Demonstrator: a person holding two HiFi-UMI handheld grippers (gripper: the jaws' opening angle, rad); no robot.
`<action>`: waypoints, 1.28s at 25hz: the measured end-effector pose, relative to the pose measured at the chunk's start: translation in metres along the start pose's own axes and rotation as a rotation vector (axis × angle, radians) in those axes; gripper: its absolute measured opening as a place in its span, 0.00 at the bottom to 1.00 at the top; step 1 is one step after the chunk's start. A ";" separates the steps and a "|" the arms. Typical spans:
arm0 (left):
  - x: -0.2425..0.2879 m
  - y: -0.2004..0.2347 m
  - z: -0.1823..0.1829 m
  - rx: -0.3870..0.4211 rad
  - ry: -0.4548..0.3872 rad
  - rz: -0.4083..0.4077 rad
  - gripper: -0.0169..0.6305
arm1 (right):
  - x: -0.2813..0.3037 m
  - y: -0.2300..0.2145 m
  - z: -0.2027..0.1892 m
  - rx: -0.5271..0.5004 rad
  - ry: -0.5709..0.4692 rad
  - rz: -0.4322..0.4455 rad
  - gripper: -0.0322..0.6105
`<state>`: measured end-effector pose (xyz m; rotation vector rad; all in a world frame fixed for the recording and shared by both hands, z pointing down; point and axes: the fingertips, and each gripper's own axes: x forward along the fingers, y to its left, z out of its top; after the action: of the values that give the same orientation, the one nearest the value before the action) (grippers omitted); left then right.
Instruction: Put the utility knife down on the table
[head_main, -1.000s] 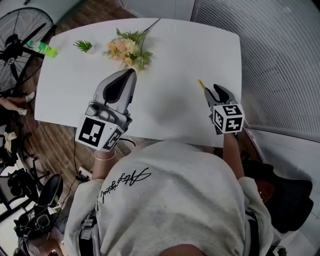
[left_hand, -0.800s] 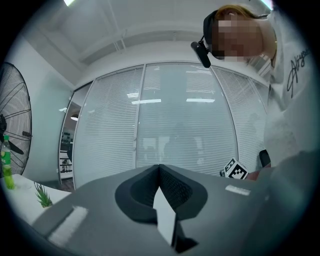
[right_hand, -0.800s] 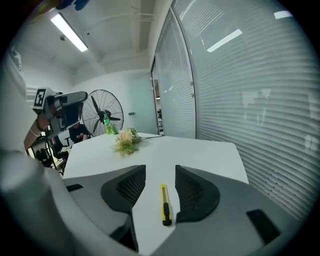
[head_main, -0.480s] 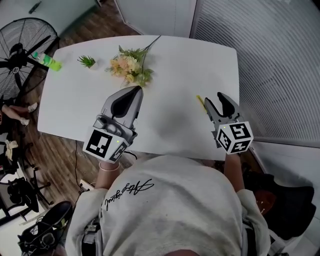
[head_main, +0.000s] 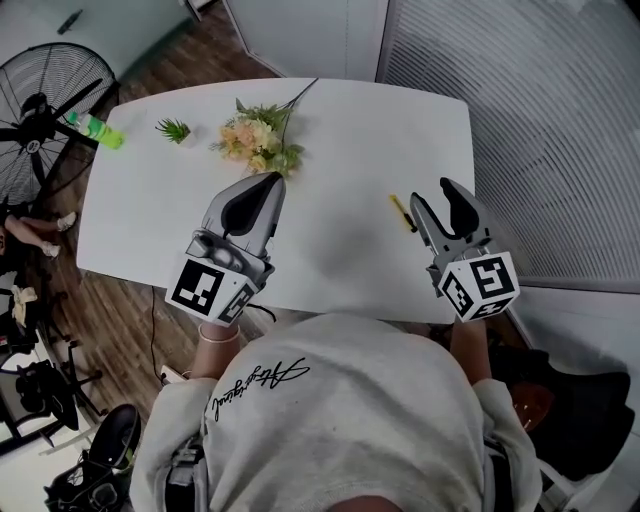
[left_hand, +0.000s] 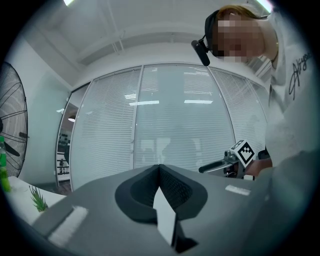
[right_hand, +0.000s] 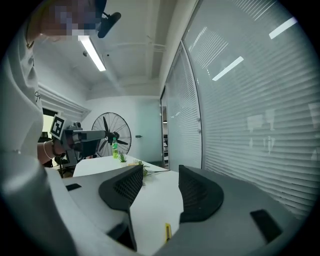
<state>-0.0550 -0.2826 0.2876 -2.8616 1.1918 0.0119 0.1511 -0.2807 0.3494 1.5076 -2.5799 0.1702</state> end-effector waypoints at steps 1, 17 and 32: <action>0.000 0.002 0.000 -0.004 -0.001 0.005 0.02 | -0.001 0.001 0.004 -0.007 -0.009 0.005 0.40; 0.002 0.000 0.011 0.035 -0.011 0.001 0.02 | -0.016 0.007 0.053 -0.114 -0.152 -0.007 0.41; -0.001 0.002 0.013 0.035 -0.023 0.017 0.02 | -0.030 0.019 0.073 -0.074 -0.252 0.044 0.31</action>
<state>-0.0573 -0.2828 0.2742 -2.8131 1.1997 0.0243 0.1443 -0.2583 0.2712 1.5351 -2.7781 -0.1170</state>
